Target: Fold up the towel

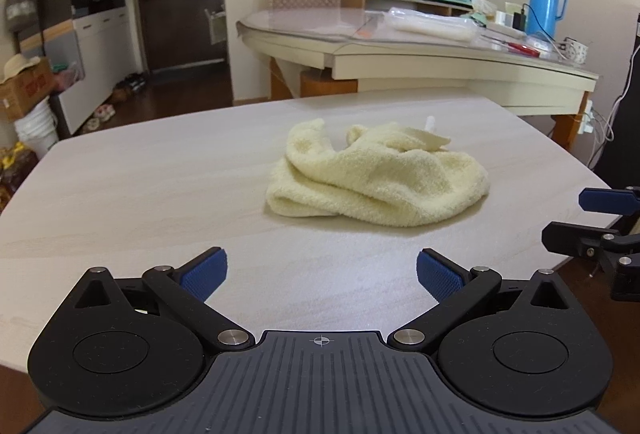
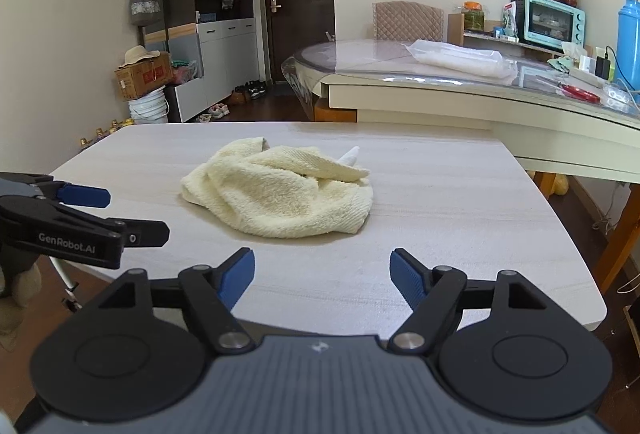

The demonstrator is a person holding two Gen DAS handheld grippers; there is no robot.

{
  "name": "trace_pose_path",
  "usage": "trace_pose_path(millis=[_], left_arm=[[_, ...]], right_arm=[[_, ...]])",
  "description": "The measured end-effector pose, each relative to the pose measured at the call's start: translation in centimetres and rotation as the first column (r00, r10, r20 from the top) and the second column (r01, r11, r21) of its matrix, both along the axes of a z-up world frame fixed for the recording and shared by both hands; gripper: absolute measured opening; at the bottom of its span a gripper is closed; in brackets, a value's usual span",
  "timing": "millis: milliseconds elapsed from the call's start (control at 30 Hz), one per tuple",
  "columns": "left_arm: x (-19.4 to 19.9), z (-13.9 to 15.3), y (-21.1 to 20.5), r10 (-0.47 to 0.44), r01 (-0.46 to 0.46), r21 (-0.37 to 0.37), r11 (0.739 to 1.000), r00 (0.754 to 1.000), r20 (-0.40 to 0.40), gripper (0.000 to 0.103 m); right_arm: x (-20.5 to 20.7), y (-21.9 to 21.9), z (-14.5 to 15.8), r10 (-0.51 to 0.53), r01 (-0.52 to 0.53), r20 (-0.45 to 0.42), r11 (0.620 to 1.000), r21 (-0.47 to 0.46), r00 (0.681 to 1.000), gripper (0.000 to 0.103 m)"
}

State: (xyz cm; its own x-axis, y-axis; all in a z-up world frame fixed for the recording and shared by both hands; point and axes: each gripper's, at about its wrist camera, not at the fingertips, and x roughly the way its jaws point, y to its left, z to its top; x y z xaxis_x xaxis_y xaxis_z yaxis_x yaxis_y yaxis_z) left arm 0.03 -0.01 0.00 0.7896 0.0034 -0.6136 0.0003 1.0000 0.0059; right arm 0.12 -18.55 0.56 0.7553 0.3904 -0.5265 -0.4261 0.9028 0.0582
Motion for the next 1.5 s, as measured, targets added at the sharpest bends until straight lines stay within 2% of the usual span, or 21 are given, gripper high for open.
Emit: trace_pose_path(millis=[167,267,433,1500], left_arm=[[0.4,-0.1,0.0,-0.007,0.007,0.001,1.000,1.000,0.005,0.103],[-2.5,0.2,0.2,0.026,-0.026,-0.003,1.000,0.997,0.073,0.103],[-2.3,0.4,0.4,0.052,-0.052,0.019,0.998,0.999,0.017,0.103],[-2.7,0.6,0.3,0.063,-0.063,0.021,0.998,0.998,0.010,0.103]], right_arm=[[-0.9,0.0,0.2,0.010,-0.010,0.014,1.000,0.014,1.000,0.078],[-1.4,0.0,0.3,0.016,-0.017,0.023,1.000,0.022,1.000,0.078],[-2.1,0.0,0.5,0.026,-0.027,0.036,0.999,0.033,0.999,0.078],[-2.2,0.5,1.2,0.049,-0.049,0.044,0.999,0.012,0.998,0.078]])
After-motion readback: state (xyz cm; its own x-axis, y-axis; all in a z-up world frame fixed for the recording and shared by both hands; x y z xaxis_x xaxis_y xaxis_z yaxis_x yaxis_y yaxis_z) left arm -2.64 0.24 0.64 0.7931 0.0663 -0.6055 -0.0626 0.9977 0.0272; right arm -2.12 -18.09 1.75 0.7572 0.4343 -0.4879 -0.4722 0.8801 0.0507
